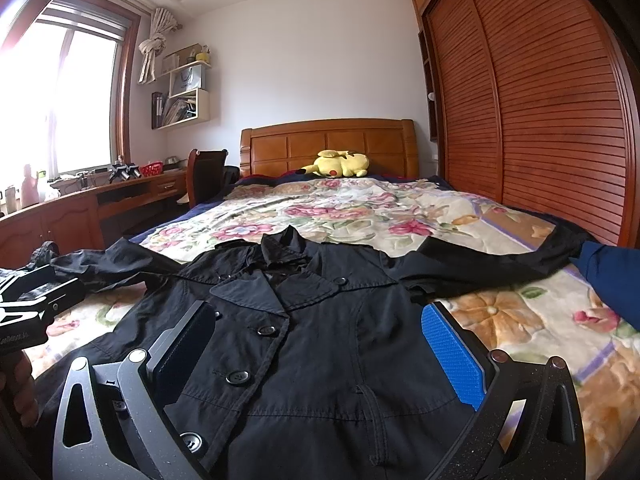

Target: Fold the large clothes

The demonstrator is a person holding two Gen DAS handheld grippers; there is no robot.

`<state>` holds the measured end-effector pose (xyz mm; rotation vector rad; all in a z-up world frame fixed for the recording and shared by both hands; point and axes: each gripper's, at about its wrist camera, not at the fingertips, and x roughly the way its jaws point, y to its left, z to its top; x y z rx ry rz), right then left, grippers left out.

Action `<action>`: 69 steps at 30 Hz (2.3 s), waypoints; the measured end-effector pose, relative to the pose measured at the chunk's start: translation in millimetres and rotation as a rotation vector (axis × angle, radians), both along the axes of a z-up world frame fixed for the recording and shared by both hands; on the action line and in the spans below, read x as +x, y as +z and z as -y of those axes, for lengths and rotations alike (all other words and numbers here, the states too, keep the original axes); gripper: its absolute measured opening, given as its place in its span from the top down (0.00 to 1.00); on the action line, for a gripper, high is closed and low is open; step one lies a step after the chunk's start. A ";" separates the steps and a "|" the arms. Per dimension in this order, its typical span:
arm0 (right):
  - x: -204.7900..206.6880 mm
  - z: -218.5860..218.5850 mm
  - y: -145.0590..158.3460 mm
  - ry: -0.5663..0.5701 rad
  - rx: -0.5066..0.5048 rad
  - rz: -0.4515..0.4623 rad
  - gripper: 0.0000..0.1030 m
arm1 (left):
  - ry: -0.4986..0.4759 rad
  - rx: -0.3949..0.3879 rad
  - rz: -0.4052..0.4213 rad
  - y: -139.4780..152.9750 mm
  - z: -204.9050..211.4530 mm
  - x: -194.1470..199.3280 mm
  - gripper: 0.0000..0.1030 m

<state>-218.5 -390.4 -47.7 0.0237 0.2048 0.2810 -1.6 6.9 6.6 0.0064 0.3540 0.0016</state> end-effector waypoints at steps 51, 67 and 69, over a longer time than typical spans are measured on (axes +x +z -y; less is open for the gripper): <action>-0.2 -1.4 -1.3 0.002 -0.003 0.012 0.00 | 0.001 -0.002 0.007 -0.6 -2.2 -2.2 0.00; -0.9 -2.7 -2.5 0.005 -0.006 0.013 0.00 | 0.000 -0.003 0.004 6.5 -4.2 -2.2 0.00; -2.1 -3.5 -1.7 0.010 -0.012 0.016 0.00 | 0.004 0.004 0.003 6.5 -4.3 -1.7 0.00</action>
